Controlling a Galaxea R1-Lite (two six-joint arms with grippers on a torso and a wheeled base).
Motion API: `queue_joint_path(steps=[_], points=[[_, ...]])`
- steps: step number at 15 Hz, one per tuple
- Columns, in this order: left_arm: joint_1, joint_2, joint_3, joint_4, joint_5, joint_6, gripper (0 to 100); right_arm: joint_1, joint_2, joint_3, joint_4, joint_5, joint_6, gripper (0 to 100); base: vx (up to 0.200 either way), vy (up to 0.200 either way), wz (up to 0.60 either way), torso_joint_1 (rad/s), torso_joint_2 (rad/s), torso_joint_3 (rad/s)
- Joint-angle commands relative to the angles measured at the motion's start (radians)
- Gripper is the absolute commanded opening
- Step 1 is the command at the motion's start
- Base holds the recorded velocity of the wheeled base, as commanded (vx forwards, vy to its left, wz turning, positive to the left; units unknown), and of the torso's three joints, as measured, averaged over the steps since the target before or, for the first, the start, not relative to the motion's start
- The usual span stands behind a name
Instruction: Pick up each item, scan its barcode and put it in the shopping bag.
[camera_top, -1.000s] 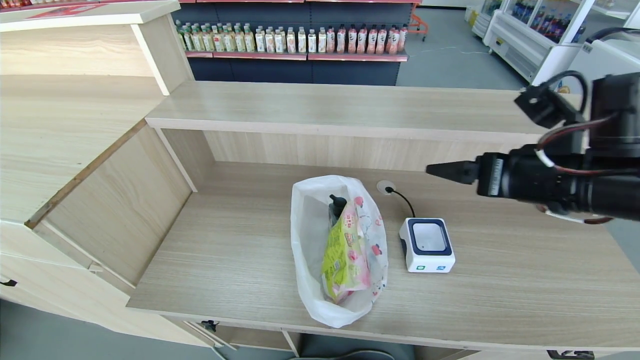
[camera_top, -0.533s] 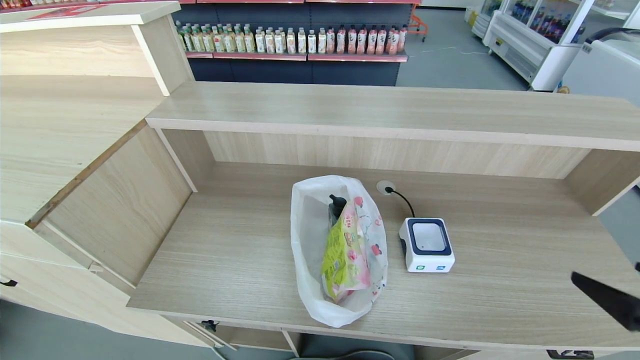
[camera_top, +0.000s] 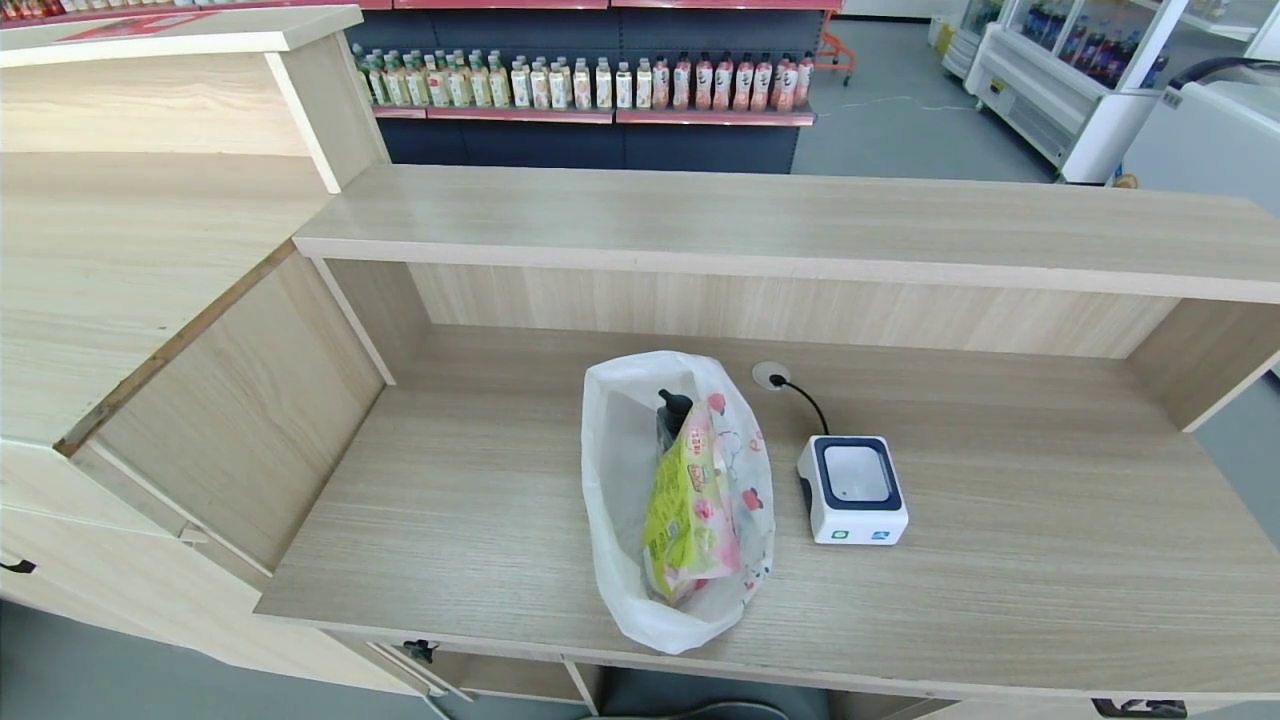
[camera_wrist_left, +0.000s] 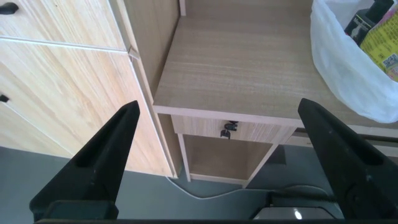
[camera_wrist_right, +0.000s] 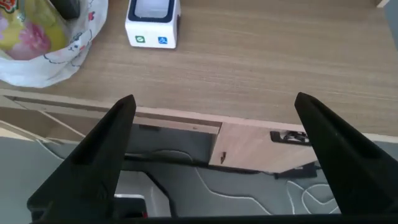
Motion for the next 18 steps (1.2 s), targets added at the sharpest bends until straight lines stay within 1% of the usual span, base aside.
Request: queue_joint_path(steps=[1, 18], points=[[0.0, 0.0, 0.0, 0.0, 0.0, 0.0, 100, -0.008, -0.106, 0.012, 0.001, 0.004, -0.003, 100, 0.0, 0.0, 0.0, 0.0, 0.0, 0.0], [0.0, 0.0, 0.0, 0.0, -0.001, 0.0, 100, -0.008, -0.106, 0.012, 0.003, 0.004, -0.003, 100, 0.0, 0.0, 0.0, 0.0, 0.0, 0.0]])
